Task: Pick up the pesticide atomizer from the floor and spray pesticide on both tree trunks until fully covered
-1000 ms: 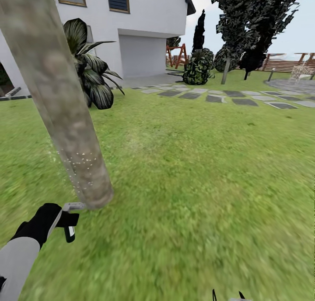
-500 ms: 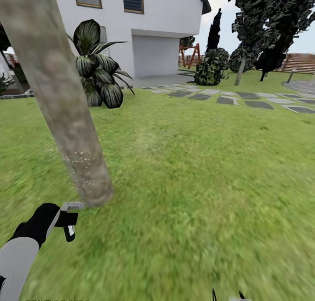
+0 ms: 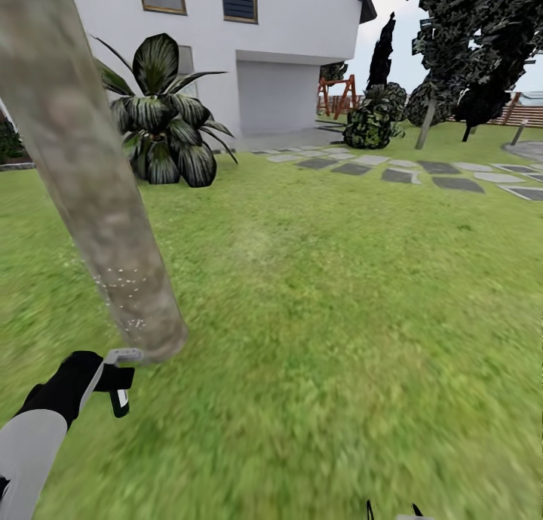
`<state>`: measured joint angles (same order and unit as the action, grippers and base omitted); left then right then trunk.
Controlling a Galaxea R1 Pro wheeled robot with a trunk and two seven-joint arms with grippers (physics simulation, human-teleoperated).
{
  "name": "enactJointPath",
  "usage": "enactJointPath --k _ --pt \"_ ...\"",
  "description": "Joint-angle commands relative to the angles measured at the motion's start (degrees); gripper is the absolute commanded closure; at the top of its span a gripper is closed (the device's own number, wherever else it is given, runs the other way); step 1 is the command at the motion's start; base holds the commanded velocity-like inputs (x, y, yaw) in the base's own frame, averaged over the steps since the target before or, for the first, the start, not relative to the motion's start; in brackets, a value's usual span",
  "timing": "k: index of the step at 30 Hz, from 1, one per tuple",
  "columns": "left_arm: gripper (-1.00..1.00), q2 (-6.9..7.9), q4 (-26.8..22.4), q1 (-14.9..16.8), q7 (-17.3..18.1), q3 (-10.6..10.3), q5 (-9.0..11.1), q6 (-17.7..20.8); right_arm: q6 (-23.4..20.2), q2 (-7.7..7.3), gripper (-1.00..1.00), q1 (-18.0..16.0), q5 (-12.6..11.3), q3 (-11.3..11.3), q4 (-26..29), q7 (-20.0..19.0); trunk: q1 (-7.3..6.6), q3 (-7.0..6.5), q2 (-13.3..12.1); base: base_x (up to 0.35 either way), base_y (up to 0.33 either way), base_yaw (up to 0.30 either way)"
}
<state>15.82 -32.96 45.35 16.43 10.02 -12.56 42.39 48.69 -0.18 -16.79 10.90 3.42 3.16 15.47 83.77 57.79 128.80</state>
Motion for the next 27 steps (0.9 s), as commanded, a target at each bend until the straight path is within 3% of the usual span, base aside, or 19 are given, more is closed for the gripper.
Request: enactJointPath --k 1,6,19,27 --pt "1.0 0.0 0.0 0.0 0.0 0.0 -0.01 0.0 0.0 0.0 -1.0 0.0 0.0 0.0 0.0 0.0 0.0 0.0 0.0 0.14 -0.249 0.0" --pt "1.0 0.0 0.0 0.0 0.0 0.0 -0.01 -0.01 0.0 0.08 -1.0 0.0 0.0 0.0 0.0 0.0 0.0 0.0 0.0 0.136 -0.252 0.03" --pt "1.0 0.0 0.0 0.0 0.0 0.0 0.01 0.0 0.0 0.09 -1.0 0.0 0.0 0.0 0.0 0.0 0.0 0.0 0.0 0.11 -0.26 0.256" --pt "1.0 -0.02 0.0 0.0 -0.01 0.0 0.01 0.02 0.0 0.09 -1.0 0.0 0.0 -0.01 0.0 0.0 0.0 0.0 0.0 0.06 -0.267 0.022"
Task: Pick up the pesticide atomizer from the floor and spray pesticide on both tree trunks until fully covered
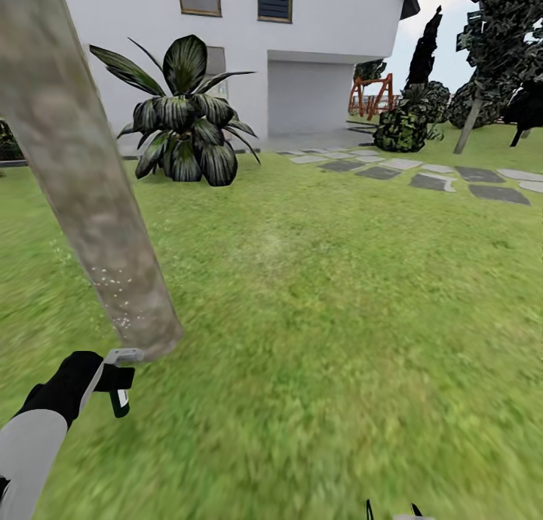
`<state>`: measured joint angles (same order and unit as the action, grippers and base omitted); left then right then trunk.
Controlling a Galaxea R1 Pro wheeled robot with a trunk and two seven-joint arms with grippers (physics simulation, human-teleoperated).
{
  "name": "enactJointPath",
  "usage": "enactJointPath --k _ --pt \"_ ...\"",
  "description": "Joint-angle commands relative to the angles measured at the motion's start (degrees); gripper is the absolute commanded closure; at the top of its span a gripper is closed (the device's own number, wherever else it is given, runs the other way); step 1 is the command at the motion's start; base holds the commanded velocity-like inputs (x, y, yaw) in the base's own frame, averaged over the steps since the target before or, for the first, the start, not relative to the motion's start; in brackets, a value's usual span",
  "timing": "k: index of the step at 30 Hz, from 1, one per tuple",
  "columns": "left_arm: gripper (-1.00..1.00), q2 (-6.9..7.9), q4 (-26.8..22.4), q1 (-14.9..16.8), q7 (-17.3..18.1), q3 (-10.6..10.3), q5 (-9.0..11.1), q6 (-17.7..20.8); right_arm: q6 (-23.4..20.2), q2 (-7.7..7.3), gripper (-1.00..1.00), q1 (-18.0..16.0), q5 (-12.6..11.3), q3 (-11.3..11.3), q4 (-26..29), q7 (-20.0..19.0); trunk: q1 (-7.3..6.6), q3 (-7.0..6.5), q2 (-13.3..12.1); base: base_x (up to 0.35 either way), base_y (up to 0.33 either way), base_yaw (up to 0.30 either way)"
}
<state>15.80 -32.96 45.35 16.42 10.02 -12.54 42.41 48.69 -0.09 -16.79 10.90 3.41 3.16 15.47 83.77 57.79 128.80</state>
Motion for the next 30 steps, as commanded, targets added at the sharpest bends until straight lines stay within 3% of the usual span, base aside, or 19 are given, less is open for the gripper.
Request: enactJointPath --k 1,10,30 --pt "1.0 -0.03 0.0 0.0 0.01 0.0 -0.02 0.01 0.0 0.0 -1.0 0.0 0.0 0.01 0.0 0.0 0.0 0.0 0.0 0.003 -0.271 0.006" --pt "1.0 0.02 0.0 0.0 0.01 0.07 -0.02 0.04 0.0 0.0 -1.0 0.0 0.0 -0.03 0.0 0.0 0.0 0.0 0.0 0.017 -0.271 0.218" --pt "1.0 0.02 0.0 0.0 0.02 0.09 0.04 -0.01 0.0 0.0 -1.0 0.0 0.0 0.0 0.0 0.0 0.0 0.0 0.0 0.168 -0.251 0.265"
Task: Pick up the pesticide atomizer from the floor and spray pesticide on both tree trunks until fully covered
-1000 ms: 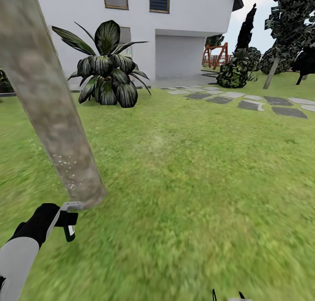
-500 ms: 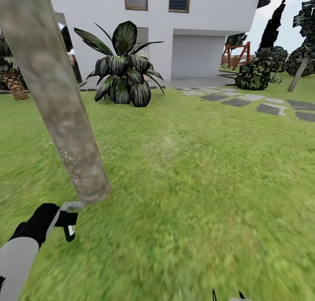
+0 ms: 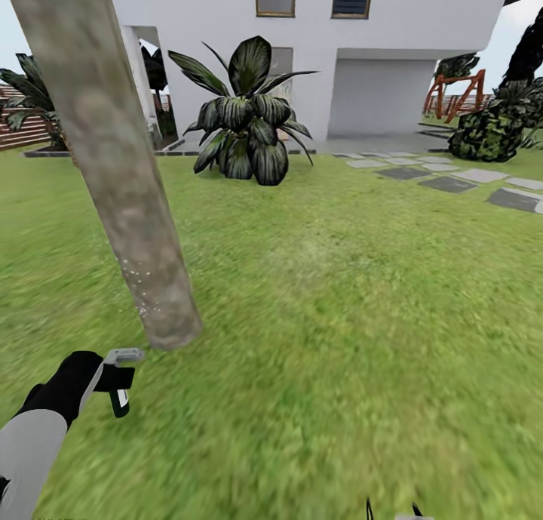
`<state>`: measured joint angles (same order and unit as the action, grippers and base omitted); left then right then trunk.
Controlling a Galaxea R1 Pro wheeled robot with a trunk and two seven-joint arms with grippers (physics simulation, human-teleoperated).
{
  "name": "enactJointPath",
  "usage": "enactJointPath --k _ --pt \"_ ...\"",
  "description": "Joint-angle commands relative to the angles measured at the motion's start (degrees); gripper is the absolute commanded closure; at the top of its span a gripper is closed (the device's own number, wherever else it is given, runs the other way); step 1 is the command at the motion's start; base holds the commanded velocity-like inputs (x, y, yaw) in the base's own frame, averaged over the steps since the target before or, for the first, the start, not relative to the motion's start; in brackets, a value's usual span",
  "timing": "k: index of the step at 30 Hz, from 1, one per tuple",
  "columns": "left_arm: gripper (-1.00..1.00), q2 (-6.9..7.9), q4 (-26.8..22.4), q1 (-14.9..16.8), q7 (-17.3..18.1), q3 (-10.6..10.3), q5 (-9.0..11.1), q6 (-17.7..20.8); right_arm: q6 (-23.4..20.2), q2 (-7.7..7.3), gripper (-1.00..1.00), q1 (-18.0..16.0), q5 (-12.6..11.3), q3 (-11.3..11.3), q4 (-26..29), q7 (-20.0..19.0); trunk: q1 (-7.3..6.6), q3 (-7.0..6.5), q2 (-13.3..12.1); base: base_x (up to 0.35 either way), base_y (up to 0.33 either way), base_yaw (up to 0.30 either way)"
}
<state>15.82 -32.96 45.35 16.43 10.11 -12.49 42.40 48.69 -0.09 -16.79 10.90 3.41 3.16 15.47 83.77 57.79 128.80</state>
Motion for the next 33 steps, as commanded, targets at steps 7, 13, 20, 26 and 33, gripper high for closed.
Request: enactJointPath --k 7,13,20,26,33 --pt "1.0 0.0 0.0 0.0 0.0 0.0 0.0 0.0 0.0 0.0 -1.0 0.0 0.0 0.0 0.0 0.0 0.0 0.0 0.0 0.171 -0.25 0.035" --pt "1.0 0.0 0.0 0.0 0.0 0.0 -0.02 0.0 0.0 0.0 -1.0 0.0 0.0 -0.04 0.0 0.0 0.0 0.0 0.0 0.171 -0.25 0.023" --pt "1.0 -0.02 0.02 0.0 0.0 0.0 0.02 -0.03 0.0 0.0 -1.0 0.0 0.0 -0.03 0.0 0.0 0.0 0.0 0.0 0.178 -0.246 0.227" --pt "1.0 -1.16 0.28 0.0 0.09 0.07 1.3 -0.28 0.08 0.0 -1.0 0.0 0.0 0.02 0.03 0.03 0.0 0.0 0.0 0.19 -0.162 0.277" --pt "1.0 -1.44 -0.25 0.43 0.01 -0.37 1.42 -0.44 0.09 -0.1 -1.0 0.0 -0.07 0.02 0.05 0.08 0.0 0.0 0.0 0.027 -0.016 0.16"
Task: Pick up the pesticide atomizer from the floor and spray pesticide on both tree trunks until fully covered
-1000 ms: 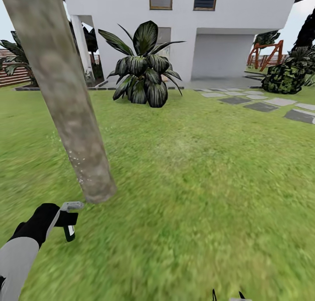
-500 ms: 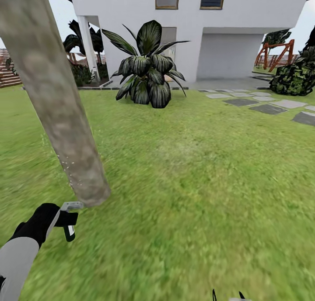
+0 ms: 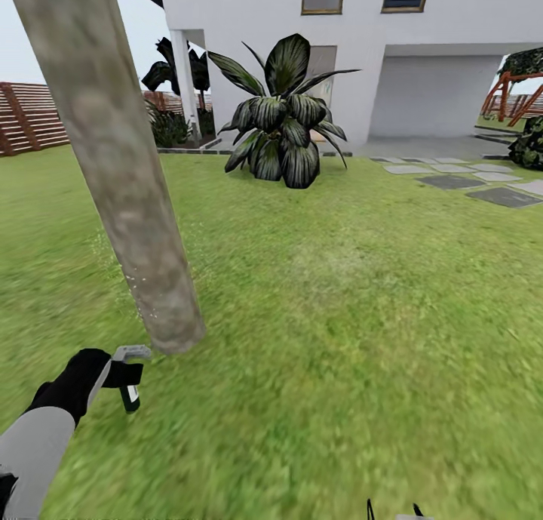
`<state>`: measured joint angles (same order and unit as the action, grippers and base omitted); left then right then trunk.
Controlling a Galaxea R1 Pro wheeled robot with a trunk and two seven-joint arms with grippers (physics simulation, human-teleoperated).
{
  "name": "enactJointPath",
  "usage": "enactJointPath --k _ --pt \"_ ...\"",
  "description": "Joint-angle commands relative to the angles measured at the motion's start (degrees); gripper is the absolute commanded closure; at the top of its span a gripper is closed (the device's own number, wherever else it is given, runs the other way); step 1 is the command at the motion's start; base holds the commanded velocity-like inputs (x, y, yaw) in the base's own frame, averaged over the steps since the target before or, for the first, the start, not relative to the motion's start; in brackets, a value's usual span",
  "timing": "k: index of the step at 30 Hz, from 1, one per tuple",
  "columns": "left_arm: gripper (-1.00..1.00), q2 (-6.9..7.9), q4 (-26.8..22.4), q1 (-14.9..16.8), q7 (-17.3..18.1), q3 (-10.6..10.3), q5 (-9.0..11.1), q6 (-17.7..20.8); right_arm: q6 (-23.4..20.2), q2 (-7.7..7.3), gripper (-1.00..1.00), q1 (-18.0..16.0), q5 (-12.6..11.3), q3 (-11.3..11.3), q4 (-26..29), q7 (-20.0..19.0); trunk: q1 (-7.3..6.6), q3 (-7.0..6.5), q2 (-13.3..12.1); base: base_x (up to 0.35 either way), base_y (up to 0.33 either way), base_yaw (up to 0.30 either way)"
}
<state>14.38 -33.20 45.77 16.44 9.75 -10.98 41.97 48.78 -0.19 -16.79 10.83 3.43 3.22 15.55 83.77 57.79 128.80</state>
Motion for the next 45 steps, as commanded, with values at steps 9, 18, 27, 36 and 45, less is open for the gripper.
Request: enactJointPath --k 9,18,27,36,45 --pt "1.0 -3.21 -0.02 6.11 -0.02 -0.43 -0.75 1.82 -0.09 -0.33 -1.0 0.0 0.06 -0.01 -0.05 0.0 0.0 0.0 0.0 0.0 0.0 0.002" --pt "1.0 -2.26 -4.35 8.37 0.08 -0.77 -1.13 6.87 -0.09 -0.34 -1.0 0.0 0.04 -0.01 -0.05 0.0 0.0 0.0 0.0 0.0 0.0 0.0" --pt "1.0 0.53 -4.51 7.71 0.17 -0.98 -3.16 6.98 -0.09 -0.25 -1.0 0.0 0.07 -0.01 -0.05 0.0 0.0 0.0 0.0 0.0 0.0 0.0" --pt "1.0 -0.05 -5.01 11.38 0.19 -1.04 -3.02 11.09 -0.09 -0.25 -1.0 0.0 0.04 -0.01 -0.05 0.0 0.0 0.0 0.0 -0.105 0.0 0.0" --pt "1.0 -0.06 -5.12 15.41 0.27 -2.61 -2.98 15.08 -0.09 -0.25 -1.0 0.0 0.07 -0.01 -0.04 0.0 0.0 0.0 0.0 -0.02 0.0 0.0"
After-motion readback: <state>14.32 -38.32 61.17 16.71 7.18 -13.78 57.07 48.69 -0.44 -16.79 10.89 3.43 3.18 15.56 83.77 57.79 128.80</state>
